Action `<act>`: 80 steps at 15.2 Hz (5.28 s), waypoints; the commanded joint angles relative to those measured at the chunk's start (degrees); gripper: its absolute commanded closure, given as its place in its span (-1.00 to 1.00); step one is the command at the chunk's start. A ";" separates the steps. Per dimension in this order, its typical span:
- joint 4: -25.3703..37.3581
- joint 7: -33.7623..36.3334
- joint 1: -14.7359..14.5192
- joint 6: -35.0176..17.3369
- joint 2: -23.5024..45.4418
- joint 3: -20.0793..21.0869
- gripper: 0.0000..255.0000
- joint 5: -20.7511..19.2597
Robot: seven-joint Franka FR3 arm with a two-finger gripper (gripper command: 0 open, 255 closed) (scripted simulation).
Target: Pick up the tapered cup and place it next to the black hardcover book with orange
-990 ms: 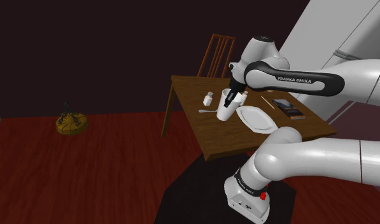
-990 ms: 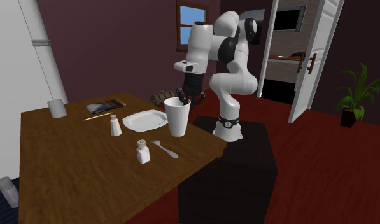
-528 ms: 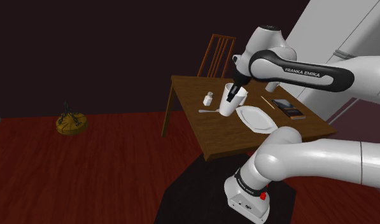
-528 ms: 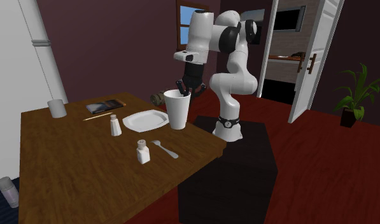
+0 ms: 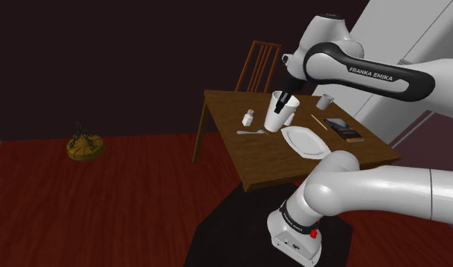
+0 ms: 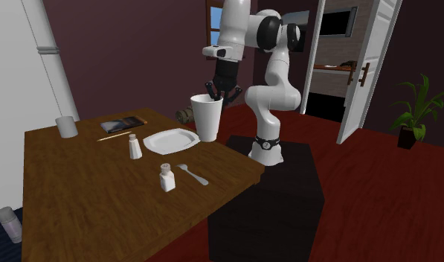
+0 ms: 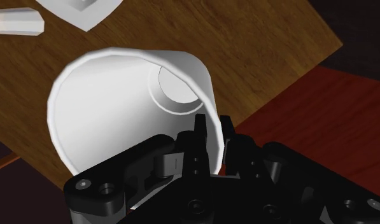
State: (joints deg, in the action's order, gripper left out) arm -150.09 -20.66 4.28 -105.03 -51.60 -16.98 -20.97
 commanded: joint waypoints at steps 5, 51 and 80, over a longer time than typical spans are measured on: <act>4.87 -0.64 -0.52 4.26 0.56 1.01 1.00 1.15; 43.24 -47.81 -2.88 13.40 5.82 -43.92 1.00 -19.19; 53.08 -57.26 -17.50 4.71 3.31 -68.23 1.00 -26.57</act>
State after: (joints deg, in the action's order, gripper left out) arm -96.24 -78.08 -13.52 -99.67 -48.04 -85.05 -47.23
